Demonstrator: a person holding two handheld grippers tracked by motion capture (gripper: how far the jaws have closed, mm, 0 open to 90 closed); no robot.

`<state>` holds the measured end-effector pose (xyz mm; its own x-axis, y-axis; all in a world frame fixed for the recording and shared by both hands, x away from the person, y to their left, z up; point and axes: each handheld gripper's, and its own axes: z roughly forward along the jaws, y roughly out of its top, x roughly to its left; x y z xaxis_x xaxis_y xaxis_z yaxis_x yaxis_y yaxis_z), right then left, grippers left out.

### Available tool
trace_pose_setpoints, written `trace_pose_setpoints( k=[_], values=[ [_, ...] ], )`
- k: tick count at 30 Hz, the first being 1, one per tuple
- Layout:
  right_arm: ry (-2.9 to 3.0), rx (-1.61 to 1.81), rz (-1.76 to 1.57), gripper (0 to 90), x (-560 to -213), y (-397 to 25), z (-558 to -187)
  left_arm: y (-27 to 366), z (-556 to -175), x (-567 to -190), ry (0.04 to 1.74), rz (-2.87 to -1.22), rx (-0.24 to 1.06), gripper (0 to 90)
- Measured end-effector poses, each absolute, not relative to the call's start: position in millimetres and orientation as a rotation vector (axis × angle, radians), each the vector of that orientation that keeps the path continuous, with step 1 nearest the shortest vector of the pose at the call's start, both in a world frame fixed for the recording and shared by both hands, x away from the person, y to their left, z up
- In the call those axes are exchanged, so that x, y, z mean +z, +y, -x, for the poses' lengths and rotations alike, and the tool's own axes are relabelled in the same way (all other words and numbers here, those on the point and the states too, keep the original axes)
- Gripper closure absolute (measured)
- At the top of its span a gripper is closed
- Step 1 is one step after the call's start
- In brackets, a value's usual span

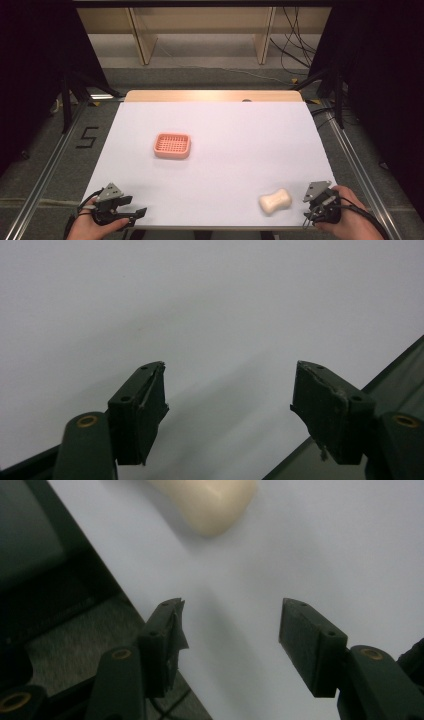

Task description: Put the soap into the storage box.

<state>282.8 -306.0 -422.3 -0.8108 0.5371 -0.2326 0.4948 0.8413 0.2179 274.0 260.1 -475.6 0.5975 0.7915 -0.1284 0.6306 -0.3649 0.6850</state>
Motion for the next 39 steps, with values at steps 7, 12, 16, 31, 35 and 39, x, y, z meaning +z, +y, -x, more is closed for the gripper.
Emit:
trace_pose_setpoints(
  k=[7, 12, 16, 31, 35, 39],
  values=[
    [2.833, 0.129, -0.677, 37.8, -422, -301, -304, 259, -272, -476, 1.131, -2.101, 0.27, 28.7],
    [2.878, 0.092, -0.662, 33.6, -422, -291, -315, 261, -272, -474, 1.102, -2.145, 0.268, 28.6],
    [2.915, 0.087, -0.567, 33.6, -423, -286, -320, 258, -271, -476, 1.144, -2.1, 0.276, 28.6],
    [2.943, 0.036, -0.35, 31.7, -417, -273, -332, 259, -273, -477, 1.122, -2.127, 0.274, 28.4],
    [2.947, 0.053, -0.265, 30.9, -416, -269, -336, 258, -272, -477, 1.13, -2.12, 0.259, 28.4],
    [2.961, 0.041, -0.234, 30.1, -418, -262, -339, 259, -273, -477, 1.123, -2.128, 0.273, 28.4]
  ],
)
